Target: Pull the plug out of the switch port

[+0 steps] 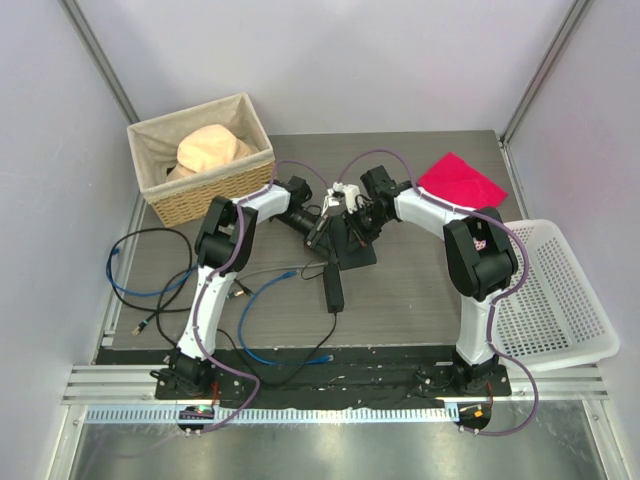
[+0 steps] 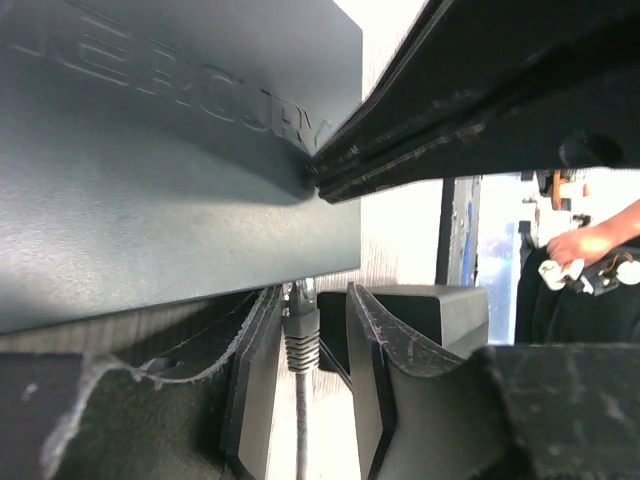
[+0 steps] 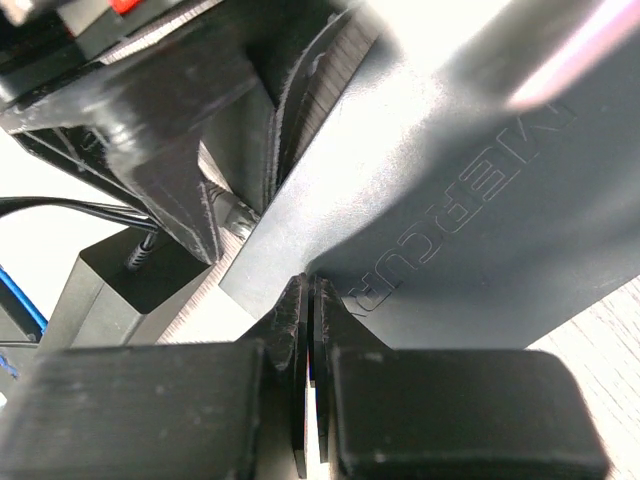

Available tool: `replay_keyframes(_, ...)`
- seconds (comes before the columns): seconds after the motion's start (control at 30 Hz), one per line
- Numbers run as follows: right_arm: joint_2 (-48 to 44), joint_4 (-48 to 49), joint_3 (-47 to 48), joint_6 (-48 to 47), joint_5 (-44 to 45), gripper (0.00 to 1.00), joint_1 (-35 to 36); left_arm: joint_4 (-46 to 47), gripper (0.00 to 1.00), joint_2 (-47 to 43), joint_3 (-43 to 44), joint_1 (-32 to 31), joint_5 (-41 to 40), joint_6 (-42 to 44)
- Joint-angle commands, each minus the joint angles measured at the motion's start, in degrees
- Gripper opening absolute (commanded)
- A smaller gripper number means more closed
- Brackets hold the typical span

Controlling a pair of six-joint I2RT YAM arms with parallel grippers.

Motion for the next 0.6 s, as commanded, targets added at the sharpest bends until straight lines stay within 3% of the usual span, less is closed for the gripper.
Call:
replay_keyframes(0.0, 5.53, -1.93, -2.4, -1.51, 7.51, 0.02, 0.52, -7.03, 0.35, 2.64, -0.98, -1.73, -3.8, 5.84)
replay_keyframes(0.13, 5.8, -1.93, -2.05, -1.42, 7.42, 0.01, 0.61, -6.07, 0.29, 2.64, -1.33, -1.55, -4.5, 5.31)
replay_keyframes(0.23, 6.06, -2.02, -1.7, -1.24, 7.42, 0.01, 0.78, -2.12, 0.03, 2.38, -1.59, -1.38, -7.22, 0.75)
replay_keyframes(0.27, 6.15, -1.93, -1.52, -1.24, 7.51, 0.01, 0.78, 0.5, 0.0, 2.03, -1.68, -1.29, -7.84, -0.56)
replay_keyframes(0.4, 6.15, -1.93, -1.08, -1.16, 7.68, 0.01, 0.87, 5.1, 0.0, 1.67, -0.55, -0.94, -9.6, -12.06)
replay_keyframes(0.57, 5.53, -1.84, -1.43, -1.16, 8.21, 0.01, 0.87, 2.55, 0.0, 1.06, 3.24, -0.68, -10.22, -20.08)
